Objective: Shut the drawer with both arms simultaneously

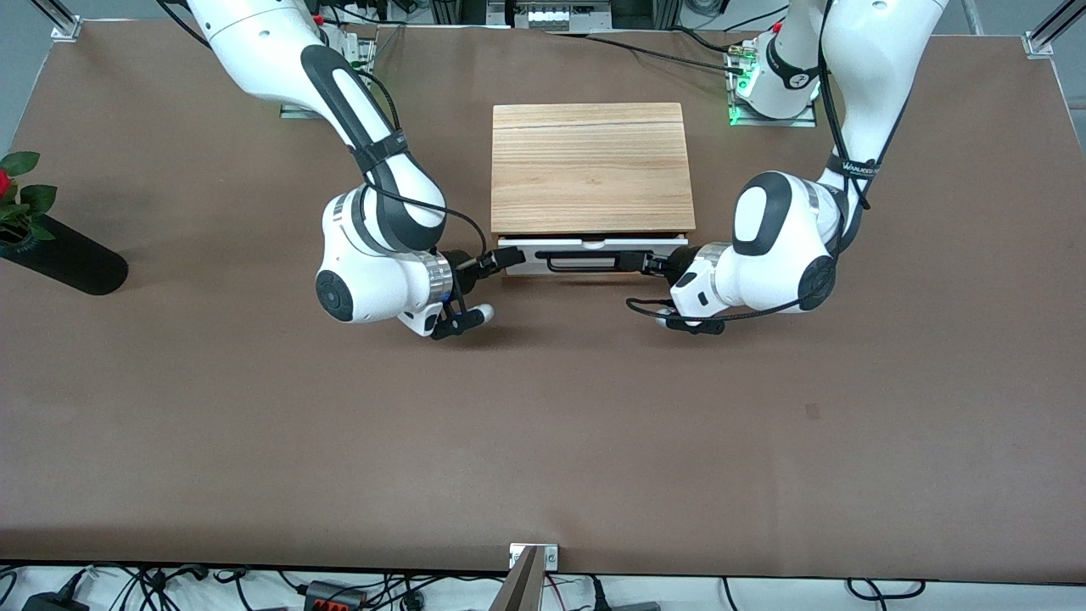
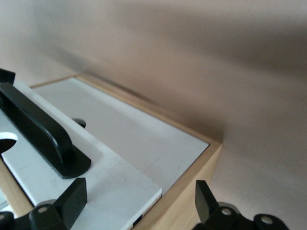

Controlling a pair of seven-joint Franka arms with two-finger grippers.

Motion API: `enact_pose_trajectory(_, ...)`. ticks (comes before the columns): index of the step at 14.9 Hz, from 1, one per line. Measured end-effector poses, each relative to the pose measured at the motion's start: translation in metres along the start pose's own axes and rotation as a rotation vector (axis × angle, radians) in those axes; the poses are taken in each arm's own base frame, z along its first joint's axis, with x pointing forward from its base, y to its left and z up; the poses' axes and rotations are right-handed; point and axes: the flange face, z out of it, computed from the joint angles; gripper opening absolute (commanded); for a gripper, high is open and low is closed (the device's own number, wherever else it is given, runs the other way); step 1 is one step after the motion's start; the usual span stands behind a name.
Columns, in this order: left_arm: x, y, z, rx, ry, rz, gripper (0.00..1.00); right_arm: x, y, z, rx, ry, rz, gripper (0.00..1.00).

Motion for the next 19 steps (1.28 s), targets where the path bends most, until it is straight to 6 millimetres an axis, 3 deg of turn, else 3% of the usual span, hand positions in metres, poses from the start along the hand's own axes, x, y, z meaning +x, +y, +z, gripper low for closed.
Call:
enact_pose_trajectory(3,-0.008,0.000,0.009,0.001,-0.069,-0.001,1.00,-0.002,-0.001,0.002,0.004,-0.018,-0.008,1.00)
enact_pose_trajectory(9,-0.009,0.000,0.008,0.000,-0.080,0.002,1.00,-0.002,-0.003,0.002,0.005,-0.022,-0.019,1.00)
enact_pose_trajectory(12,-0.012,0.004,-0.003,-0.004,-0.087,0.010,1.00,0.003,-0.009,-0.012,0.007,0.008,-0.034,1.00)
enact_pose_trajectory(14,-0.017,0.011,-0.033,0.016,-0.043,0.037,1.00,0.009,-0.009,-0.033,0.013,0.045,-0.039,1.00)
enact_pose_trajectory(16,-0.027,0.016,-0.077,0.121,0.026,0.093,1.00,0.015,-0.004,-0.057,0.021,0.083,-0.036,1.00)
enact_pose_trajectory(19,-0.045,0.003,-0.143,0.395,0.128,0.163,1.00,0.021,0.014,-0.090,0.012,0.131,-0.022,1.00)
